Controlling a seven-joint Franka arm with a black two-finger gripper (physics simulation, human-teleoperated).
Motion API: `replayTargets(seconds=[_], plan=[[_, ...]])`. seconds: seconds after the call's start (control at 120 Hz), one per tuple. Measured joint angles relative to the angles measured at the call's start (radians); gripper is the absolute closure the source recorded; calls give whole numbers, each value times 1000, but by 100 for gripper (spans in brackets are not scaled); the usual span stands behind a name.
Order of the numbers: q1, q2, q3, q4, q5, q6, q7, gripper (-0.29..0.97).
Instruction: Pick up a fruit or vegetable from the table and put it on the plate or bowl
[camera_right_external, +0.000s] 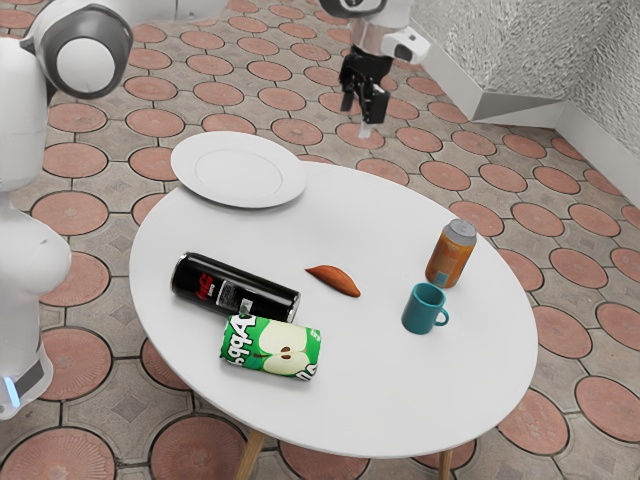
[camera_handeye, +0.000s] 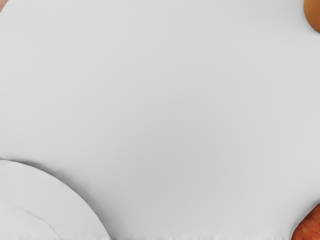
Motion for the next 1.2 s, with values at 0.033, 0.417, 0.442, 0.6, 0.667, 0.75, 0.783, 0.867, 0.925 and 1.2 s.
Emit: replayTargets(seconds=[0.033,0.417,0.442,0.6,0.667,0.75,0.783,0.867,0.925,1.2], plan=[[12,3,-11,3,12,-4,3,0],[-87,-7,-26,41,33,-22,-30,0],[-82,-6,-24,42,31,-22,-34,0],[-30,-3,-14,43,30,-12,-58,0],[-25,0,-3,42,31,-6,-66,0],[-24,0,8,35,32,3,-73,0],[-26,-2,11,33,32,6,-72,0],[-35,-31,-4,32,21,11,-39,0],[-44,-37,-14,29,-4,12,19,0],[5,-139,-19,-255,-89,45,301,0]])
